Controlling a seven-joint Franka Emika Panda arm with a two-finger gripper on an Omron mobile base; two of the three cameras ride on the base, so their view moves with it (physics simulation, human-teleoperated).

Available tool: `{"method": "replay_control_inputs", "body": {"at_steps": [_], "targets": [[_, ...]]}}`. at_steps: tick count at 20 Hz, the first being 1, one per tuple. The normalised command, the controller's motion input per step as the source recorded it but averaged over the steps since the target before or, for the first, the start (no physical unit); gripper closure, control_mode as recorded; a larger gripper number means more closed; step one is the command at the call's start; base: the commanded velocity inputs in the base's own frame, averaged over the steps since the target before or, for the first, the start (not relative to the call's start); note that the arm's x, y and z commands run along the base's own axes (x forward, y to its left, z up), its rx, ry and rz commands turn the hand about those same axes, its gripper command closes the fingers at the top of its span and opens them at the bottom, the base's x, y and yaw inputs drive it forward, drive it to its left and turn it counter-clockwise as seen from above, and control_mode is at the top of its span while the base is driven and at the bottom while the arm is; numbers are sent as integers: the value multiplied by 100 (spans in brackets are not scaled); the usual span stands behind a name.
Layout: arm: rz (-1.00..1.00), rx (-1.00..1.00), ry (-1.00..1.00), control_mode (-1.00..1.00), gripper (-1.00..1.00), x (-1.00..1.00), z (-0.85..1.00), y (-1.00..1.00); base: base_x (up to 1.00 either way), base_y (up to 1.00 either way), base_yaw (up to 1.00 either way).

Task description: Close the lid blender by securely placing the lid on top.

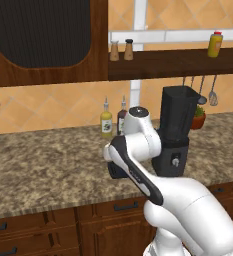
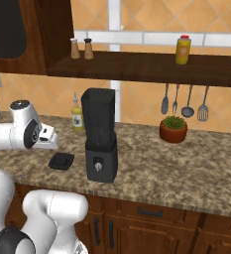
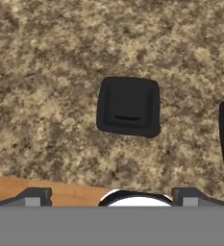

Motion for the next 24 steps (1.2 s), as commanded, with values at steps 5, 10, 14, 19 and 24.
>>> {"method": "replay_control_inputs", "body": {"at_steps": [5, 10, 14, 19, 24], "targets": [[-16, 11, 2, -100, -100, 9, -56, -12, 0, 0, 0], [-8, 1, -1, -100, -100, 32, -12, -7, 0, 0, 0], [-2, 0, 0, -100, -100, 31, 0, 0, 0, 0, 0], [-2, 0, 5, -100, -100, 41, -8, 0, 0, 0, 0], [-3, -1, 19, -100, -100, 28, -4, 0, 0, 0, 0]]}}
